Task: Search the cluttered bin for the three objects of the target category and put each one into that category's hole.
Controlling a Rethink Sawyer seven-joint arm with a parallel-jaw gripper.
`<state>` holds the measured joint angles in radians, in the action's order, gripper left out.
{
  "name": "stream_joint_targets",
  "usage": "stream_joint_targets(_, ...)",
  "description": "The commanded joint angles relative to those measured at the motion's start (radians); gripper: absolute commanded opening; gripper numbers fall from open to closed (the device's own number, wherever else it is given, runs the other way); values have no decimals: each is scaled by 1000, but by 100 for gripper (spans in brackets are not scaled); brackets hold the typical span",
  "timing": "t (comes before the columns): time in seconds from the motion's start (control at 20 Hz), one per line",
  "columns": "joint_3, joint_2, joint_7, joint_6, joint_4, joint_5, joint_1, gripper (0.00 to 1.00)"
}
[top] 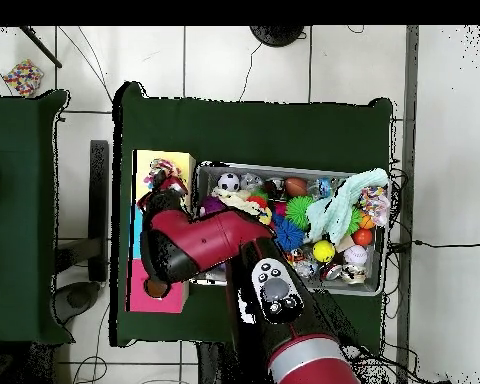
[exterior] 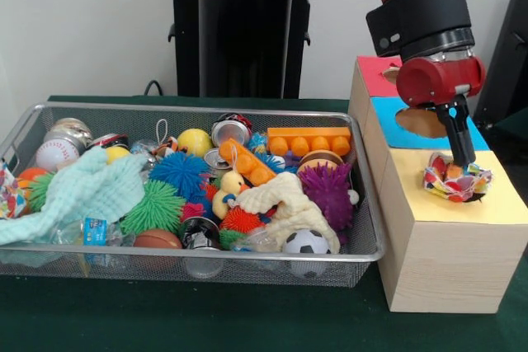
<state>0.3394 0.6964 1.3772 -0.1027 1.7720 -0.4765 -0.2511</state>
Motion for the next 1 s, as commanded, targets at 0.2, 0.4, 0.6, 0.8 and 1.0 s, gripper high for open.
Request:
stream_joint_targets(0.2,-139,-59,86,216,-130,15,42,0)
stream_joint_targets(0.4,-176,-73,92,234,-151,5,69,0)
stream_joint_targets(0.6,-216,-101,112,221,-172,1,99,0)
stream_joint_targets(0.8,-285,-158,132,204,-217,6,150,0)
stream_joint_targets(1.0,-334,-195,139,258,-248,26,190,0)
